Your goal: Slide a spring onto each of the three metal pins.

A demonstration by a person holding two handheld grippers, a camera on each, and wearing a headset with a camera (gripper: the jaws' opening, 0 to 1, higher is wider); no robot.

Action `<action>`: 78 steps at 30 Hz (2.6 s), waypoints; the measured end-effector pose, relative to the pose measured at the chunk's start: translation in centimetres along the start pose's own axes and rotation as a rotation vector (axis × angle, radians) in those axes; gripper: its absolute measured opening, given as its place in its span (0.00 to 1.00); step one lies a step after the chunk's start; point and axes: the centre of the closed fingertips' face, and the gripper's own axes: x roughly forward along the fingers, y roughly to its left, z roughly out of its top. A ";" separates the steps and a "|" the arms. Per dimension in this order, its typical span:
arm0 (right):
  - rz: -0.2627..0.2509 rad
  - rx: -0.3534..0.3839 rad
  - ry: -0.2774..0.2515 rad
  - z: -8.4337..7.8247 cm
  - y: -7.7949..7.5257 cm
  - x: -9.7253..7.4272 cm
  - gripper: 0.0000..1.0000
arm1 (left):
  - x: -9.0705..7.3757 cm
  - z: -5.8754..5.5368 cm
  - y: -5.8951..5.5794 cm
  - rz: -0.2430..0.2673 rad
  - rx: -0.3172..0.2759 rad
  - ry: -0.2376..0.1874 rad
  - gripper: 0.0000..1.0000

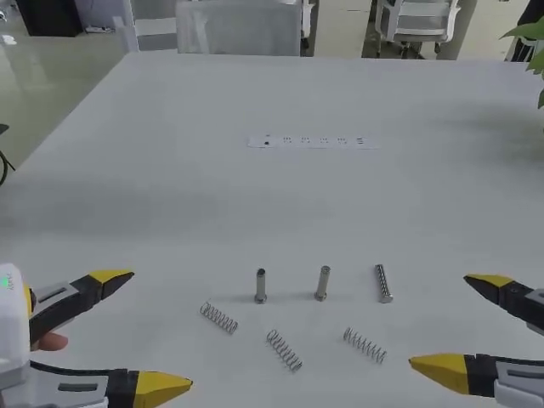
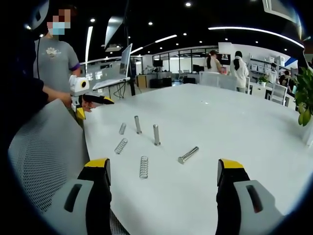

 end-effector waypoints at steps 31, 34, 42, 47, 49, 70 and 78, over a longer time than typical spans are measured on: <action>-0.068 0.006 0.077 0.8 -3.0 1.3 0.75 | 0.5 0.1 -0.5 -0.005 -0.011 -0.015 0.94; -0.084 0.015 0.099 1.1 -3.8 2.0 0.69 | 0.5 0.0 -0.5 -0.007 -0.012 -0.016 0.94; -0.136 0.099 0.196 1.3 -5.7 4.7 0.45 | 0.4 0.1 -0.3 -0.010 -0.014 -0.015 0.93; -0.159 0.171 0.270 0.9 -6.9 6.3 0.34 | 0.6 0.1 -0.2 -0.014 -0.013 -0.011 0.92; -0.169 0.209 0.322 0.5 -7.2 6.5 0.30 | 0.9 0.3 -0.2 -0.015 -0.013 -0.011 0.92; -0.284 0.380 0.526 -1.4 -8.7 9.6 0.16 | 1.4 0.7 0.0 -0.023 -0.020 -0.013 0.89; -0.325 0.373 0.597 -1.9 -8.5 10.0 0.11 | 1.6 0.6 -0.1 -0.029 -0.021 -0.018 0.89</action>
